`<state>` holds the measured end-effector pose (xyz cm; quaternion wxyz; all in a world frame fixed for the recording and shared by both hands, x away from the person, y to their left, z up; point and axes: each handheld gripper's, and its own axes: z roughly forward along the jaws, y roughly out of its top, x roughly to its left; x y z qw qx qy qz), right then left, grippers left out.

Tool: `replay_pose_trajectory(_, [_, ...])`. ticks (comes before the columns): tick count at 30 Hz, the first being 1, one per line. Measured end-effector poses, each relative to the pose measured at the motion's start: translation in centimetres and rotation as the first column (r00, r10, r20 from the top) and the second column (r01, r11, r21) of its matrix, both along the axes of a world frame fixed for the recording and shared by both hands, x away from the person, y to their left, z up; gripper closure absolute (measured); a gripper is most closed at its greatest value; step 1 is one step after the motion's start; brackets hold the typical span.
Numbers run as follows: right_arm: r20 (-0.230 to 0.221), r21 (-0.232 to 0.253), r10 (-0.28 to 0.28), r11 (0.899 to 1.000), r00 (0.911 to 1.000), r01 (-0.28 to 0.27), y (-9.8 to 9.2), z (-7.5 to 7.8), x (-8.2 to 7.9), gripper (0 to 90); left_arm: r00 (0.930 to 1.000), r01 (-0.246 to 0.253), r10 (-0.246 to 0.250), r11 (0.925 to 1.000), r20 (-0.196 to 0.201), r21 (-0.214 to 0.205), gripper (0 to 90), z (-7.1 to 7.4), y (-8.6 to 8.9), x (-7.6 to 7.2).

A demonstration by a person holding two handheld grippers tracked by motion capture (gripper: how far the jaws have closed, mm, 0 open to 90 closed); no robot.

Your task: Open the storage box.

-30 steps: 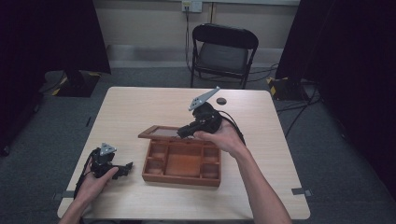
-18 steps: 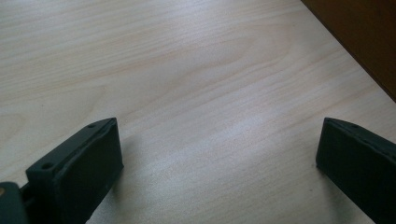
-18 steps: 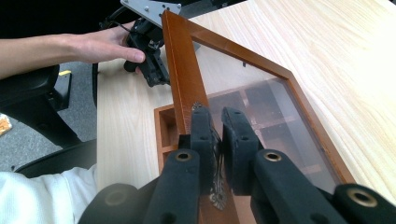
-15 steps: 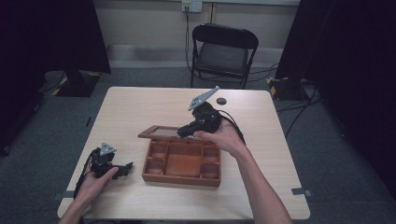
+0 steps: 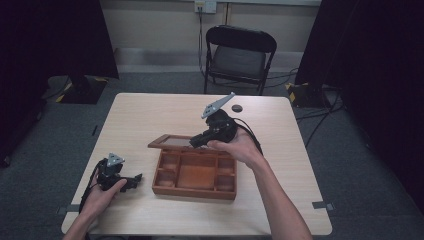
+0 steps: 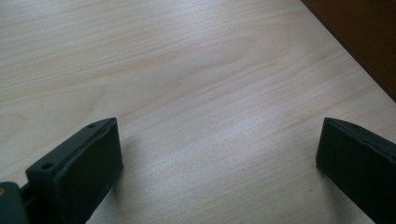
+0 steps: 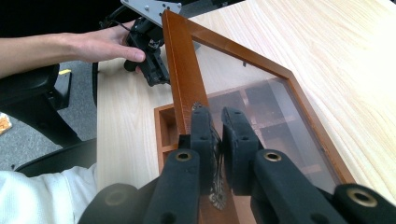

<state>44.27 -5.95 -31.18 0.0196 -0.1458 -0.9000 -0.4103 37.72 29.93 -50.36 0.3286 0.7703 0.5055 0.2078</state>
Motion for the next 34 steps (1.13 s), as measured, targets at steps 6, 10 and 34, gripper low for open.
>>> replay_pose_trajectory(6, [-0.001,-0.002,0.001,1.000,1.0000,-0.001,0.02,0.01,0.00,83.8,1.0000,-0.001,0.001,1.0000,0.000,-0.001,0.0,0.00,-0.01,0.00])
replay_pose_trajectory(10, [0.000,-0.003,0.001,1.000,1.0000,-0.001,0.03,-0.01,-0.02,83.8,1.0000,0.000,0.000,1.0000,0.000,0.001,0.0,0.00,0.00,0.00])
replay_pose_trajectory(34, [-0.001,-0.003,0.003,1.000,1.0000,-0.003,0.03,0.00,-0.01,83.8,1.0000,0.001,-0.001,1.0000,0.000,-0.001,0.0,0.00,0.01,0.02])
